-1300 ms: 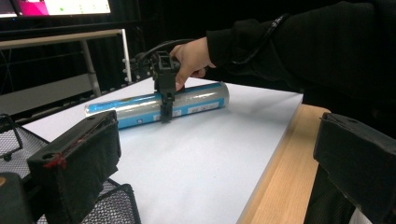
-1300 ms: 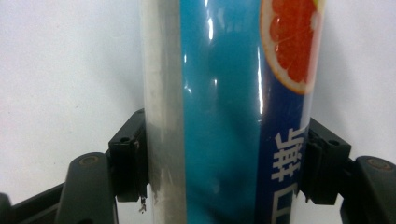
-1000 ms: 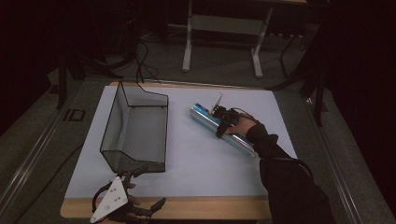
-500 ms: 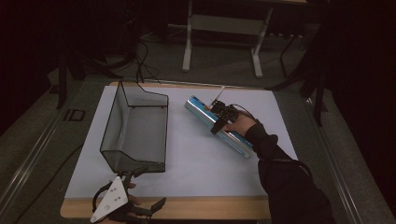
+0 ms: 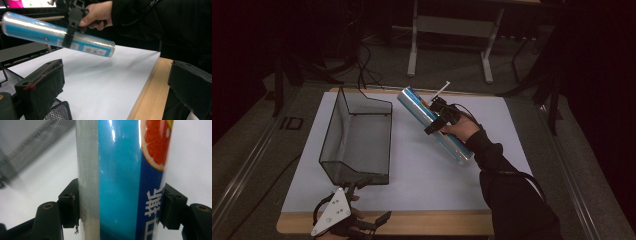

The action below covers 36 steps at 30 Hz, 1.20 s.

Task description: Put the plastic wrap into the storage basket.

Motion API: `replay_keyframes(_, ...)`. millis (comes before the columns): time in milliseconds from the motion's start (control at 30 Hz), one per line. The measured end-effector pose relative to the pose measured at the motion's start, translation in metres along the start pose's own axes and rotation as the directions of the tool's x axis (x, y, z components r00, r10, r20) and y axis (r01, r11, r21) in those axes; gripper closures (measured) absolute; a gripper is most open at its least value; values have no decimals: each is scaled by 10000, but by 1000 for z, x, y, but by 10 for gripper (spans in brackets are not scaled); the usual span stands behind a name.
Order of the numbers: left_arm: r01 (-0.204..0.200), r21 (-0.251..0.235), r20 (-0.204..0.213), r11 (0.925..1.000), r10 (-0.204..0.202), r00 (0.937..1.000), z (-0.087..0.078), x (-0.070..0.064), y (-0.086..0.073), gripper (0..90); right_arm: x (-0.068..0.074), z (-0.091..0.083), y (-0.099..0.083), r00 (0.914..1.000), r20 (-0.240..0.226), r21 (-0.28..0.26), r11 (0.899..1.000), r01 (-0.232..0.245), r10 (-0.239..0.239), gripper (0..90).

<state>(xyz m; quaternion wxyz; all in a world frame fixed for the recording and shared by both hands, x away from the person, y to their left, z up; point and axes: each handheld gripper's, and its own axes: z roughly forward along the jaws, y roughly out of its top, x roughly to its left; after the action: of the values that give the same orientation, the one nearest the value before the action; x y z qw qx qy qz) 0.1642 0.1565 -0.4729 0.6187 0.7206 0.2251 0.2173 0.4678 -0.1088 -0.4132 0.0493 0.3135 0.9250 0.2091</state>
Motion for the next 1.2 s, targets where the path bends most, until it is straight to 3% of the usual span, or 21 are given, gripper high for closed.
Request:
replay_keyframes(300,-105,1,26,9999,105,9999,0,-1,1,13,24,-24,24,9997,-189,-1079,9940,-204,185,316)
replay_keyframes(567,-105,-29,-2,9999,105,9999,-1,0,1,13,43,-38,42,9959,-637,-2220,9721,-763,636,316)
replay_keyframes(767,-137,-5,-26,9999,137,9999,-1,-1,1,13,58,-43,54,9965,-650,-2586,9636,-682,531,316)
replay_keyframes(867,-133,-33,-73,9999,132,9999,-1,-1,1,13,70,-44,63,9937,-961,-2986,9506,-846,583,316)
replay_keyframes(967,-165,-18,-100,9999,165,9998,-2,0,1,13,76,-43,66,9925,-1034,-3146,9445,-941,645,316)
replay_keyframes(1067,-181,-54,-86,9998,181,9998,-2,0,1,12,87,-41,75,9855,-1323,-3614,9207,-1475,1059,316)
replay_keyframes(1100,-181,-54,-86,9998,181,9998,-2,0,1,13,87,-41,75,9855,-1323,-3614,9207,-1475,1059,316)
replay_keyframes(1133,-209,-36,-87,9998,209,9997,-2,-1,1,13,89,-41,77,9830,-1438,-3718,9143,-1609,1145,316)
replay_keyframes(1167,-248,0,-88,9997,248,9997,-2,-1,1,12,95,-40,81,9777,-1650,-4005,8971,-1868,1299,316)
replay_keyframes(1200,-248,0,-88,9997,248,9997,-2,-1,1,13,95,-40,81,9777,-1650,-4005,8971,-1868,1299,316)
